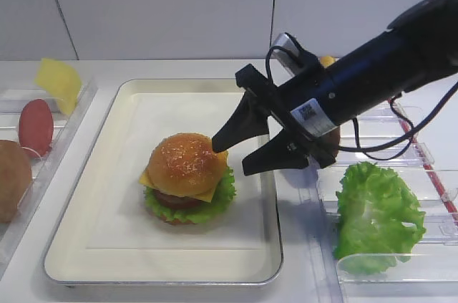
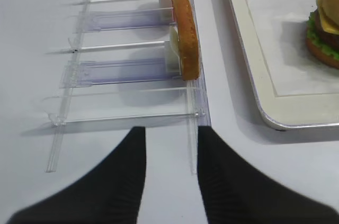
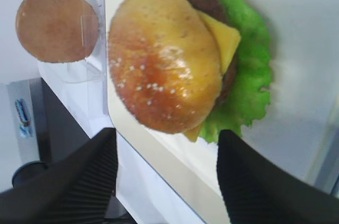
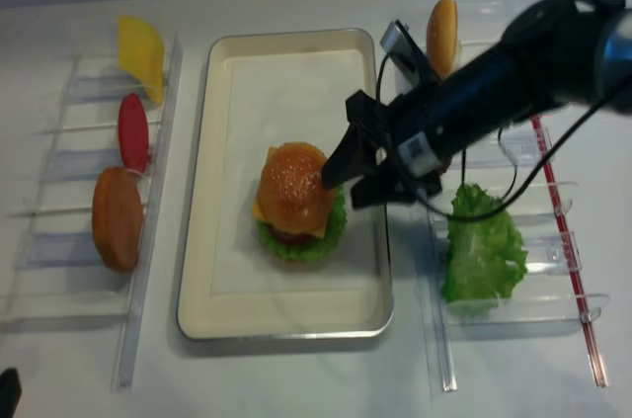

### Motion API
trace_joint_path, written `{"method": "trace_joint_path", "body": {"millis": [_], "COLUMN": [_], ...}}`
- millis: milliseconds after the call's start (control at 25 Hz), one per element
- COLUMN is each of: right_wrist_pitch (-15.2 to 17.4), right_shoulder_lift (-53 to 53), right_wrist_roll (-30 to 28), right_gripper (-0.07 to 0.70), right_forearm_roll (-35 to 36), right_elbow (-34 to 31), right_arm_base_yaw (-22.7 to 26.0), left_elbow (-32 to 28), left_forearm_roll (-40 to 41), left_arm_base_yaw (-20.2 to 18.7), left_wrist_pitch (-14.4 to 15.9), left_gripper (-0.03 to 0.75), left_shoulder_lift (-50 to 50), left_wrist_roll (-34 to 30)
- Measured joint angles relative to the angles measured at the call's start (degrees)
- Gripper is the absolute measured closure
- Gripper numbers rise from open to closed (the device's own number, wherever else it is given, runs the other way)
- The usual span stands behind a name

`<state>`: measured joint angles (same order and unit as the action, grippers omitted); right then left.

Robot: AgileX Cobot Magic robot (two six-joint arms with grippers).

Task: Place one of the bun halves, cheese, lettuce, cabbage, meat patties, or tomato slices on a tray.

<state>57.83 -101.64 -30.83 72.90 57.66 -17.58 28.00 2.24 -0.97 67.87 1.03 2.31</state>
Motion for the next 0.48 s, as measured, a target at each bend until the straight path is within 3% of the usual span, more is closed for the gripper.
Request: {"method": "trace_joint_path", "body": {"millis": [480], "right_wrist_pitch": [6.03], "right_shoulder_lift": [9.47], "right_wrist_roll": [14.42], "right_gripper": [0.218], "right_forearm_roll": [-16.45], "right_elbow": [5.95], "right_arm_base_yaw": [0.0], "left_elbow": [0.0], "left_forearm_roll": [0.0], "left_arm_base_yaw": [0.0], "left_wrist_pitch": [0.0], "left_gripper": [0.498], "left_shoulder_lift": [0.0], "left_wrist_roll": [0.0]}}
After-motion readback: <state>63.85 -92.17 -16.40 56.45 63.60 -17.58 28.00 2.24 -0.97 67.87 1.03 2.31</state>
